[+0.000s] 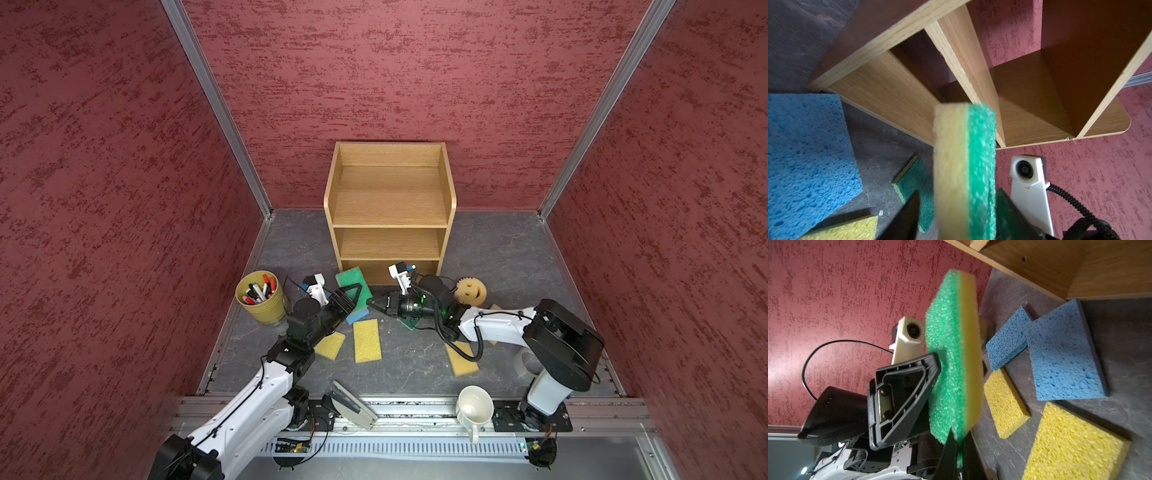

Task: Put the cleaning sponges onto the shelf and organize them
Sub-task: 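Carry the held sponge to the bottom shelf opening with the right gripper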

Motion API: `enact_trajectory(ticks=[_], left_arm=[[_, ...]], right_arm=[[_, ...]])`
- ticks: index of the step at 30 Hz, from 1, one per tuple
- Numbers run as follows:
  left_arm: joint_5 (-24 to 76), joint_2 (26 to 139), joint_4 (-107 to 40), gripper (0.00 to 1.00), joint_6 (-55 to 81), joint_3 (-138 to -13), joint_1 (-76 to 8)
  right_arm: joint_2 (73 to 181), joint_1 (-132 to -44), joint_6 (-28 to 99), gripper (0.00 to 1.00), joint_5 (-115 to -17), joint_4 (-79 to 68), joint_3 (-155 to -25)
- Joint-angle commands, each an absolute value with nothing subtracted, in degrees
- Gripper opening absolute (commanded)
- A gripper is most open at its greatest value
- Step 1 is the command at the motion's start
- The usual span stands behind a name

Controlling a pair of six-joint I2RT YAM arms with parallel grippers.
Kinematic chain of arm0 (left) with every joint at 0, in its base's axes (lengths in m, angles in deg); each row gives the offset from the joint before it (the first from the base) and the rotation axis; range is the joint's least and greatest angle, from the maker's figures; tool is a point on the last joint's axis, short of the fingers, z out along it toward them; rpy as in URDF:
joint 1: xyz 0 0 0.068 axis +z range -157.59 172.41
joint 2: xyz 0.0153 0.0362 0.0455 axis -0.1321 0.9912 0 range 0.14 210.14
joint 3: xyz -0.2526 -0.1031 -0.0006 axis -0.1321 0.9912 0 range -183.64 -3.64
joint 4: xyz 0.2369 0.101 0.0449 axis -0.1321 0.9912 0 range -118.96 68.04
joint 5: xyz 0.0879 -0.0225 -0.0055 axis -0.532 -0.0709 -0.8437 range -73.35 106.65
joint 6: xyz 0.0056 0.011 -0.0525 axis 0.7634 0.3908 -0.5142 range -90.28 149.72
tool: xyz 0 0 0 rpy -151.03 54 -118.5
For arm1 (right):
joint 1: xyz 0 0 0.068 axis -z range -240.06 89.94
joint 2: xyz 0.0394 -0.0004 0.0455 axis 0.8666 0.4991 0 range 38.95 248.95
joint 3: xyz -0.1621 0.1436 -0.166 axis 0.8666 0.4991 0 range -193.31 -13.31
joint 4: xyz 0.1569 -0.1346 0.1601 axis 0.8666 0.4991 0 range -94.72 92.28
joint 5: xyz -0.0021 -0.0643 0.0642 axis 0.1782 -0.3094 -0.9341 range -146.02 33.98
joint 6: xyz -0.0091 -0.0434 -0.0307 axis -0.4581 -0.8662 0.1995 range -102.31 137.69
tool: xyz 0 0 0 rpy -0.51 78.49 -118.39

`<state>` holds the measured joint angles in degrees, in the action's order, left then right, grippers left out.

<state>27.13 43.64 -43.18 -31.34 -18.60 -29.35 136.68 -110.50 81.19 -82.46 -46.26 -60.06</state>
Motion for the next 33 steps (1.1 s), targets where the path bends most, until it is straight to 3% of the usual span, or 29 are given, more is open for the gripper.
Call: enact_trajectory(ticks=[1,15,33], left_arm=[[27.07,41.01,-39.76,0.86,-29.64,-18.87,-28.42],[14.58,15.19,-10.13,0.88,-23.24,-22.72,-27.78],[15.05,11.93,-5.76,0.88,-22.35,-22.77,-27.61]], right_arm=[[138.2,-110.82,84.95,0.0,-79.18,-51.45,-58.55],[141.42,-113.16,89.41,0.0,-57.84,-44.86,-58.98],[154.48,-115.34,87.54,0.0,-44.7,-39.53,-72.74]])
